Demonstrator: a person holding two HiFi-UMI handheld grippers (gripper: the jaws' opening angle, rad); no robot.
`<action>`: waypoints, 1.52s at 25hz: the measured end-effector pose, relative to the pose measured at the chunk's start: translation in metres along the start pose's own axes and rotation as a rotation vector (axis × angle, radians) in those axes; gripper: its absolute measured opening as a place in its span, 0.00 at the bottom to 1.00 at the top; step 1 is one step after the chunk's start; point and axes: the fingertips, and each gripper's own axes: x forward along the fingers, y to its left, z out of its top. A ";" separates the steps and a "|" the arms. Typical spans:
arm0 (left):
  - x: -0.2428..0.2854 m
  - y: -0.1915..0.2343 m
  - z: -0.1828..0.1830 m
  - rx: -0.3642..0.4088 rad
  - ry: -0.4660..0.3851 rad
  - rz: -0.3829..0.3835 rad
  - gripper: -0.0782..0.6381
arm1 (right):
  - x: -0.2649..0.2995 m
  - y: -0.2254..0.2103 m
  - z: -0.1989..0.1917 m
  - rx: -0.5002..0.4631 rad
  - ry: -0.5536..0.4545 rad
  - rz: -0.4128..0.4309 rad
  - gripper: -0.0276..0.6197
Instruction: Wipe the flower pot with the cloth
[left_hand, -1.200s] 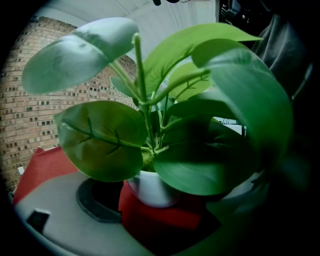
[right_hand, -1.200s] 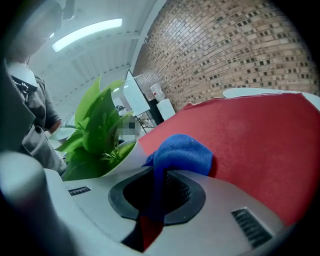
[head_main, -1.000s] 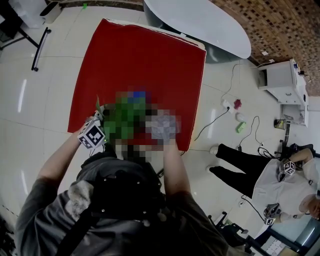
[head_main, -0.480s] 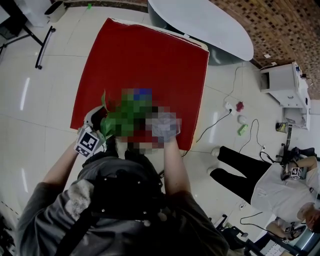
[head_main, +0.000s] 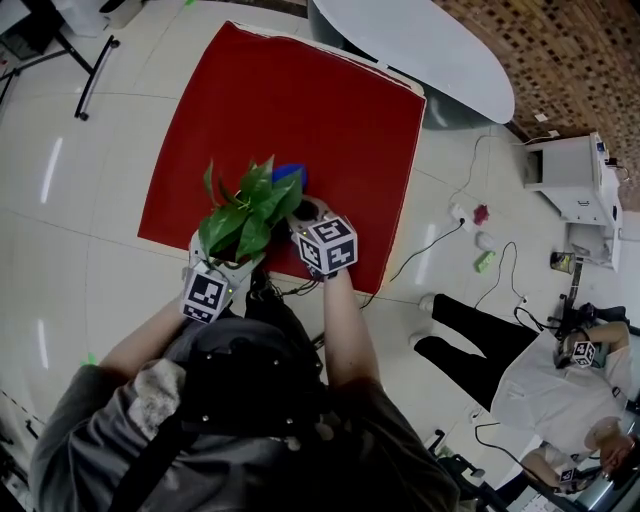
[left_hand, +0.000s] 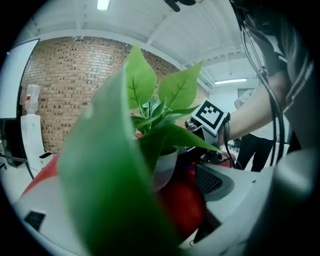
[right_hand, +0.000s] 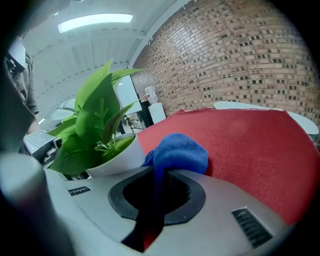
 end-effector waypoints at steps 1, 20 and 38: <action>0.006 0.000 -0.002 0.000 0.009 0.024 0.77 | 0.000 0.000 -0.001 0.000 -0.001 -0.001 0.14; 0.033 0.010 0.017 0.023 -0.028 0.094 0.78 | -0.005 0.001 -0.007 -0.040 -0.017 -0.018 0.14; 0.045 0.008 0.021 0.188 0.037 -0.492 0.78 | -0.024 0.001 0.049 -0.029 -0.056 0.292 0.14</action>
